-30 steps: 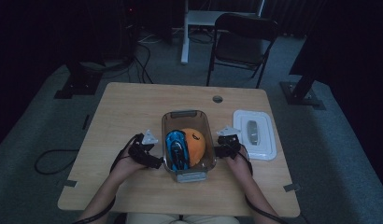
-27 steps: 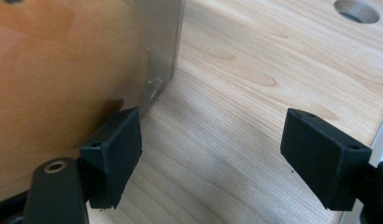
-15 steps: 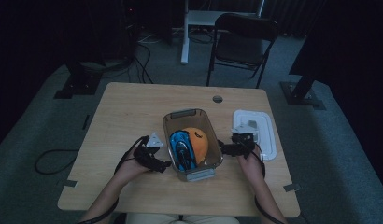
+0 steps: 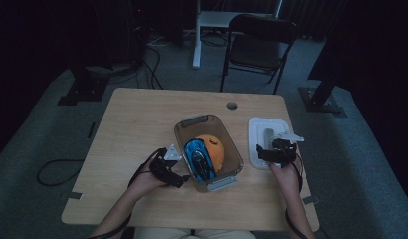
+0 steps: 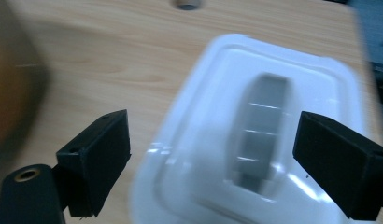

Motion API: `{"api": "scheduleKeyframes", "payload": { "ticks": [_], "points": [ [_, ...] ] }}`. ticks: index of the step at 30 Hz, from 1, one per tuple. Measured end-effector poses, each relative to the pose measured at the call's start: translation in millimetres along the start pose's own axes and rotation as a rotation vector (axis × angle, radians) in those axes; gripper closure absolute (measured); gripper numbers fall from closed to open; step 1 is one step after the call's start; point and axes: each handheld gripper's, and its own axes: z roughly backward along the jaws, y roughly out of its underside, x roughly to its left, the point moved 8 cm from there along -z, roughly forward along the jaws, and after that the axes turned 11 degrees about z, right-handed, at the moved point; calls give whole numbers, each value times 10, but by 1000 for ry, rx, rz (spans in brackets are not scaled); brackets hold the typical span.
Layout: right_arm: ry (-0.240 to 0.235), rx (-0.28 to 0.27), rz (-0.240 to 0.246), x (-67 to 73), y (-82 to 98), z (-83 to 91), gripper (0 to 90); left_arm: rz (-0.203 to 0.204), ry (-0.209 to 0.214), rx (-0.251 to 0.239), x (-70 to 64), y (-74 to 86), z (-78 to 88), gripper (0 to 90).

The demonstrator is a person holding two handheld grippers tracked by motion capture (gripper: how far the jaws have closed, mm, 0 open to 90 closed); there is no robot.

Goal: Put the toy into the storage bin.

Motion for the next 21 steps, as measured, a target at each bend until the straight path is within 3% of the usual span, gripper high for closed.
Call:
{"api": "scheduleKeyframes", "payload": {
  "ticks": [2, 3, 8, 9, 14, 21],
  "points": [
    [10, 6, -4, -25, 7, -6, 109, 7, 0, -7, 0, 6, 1, 103],
    [42, 22, -40, -114, 33, -32, 143, 15, -9, -12, 12, 22, -7, 104],
    [68, 55, -62, -198, 78, -128, 194, 21, -9, -17, 9, 31, -23, 103],
    [93, 78, -70, -241, 113, -220, 244, 13, -4, -11, -12, 46, -43, 103],
    [81, 113, -93, -246, 189, -408, 316, 11, 5, -9, -27, 59, -48, 103],
    [69, 144, -121, -226, 262, -530, 553, 18, 4, -16, -29, 58, -42, 104]
  ]
}}
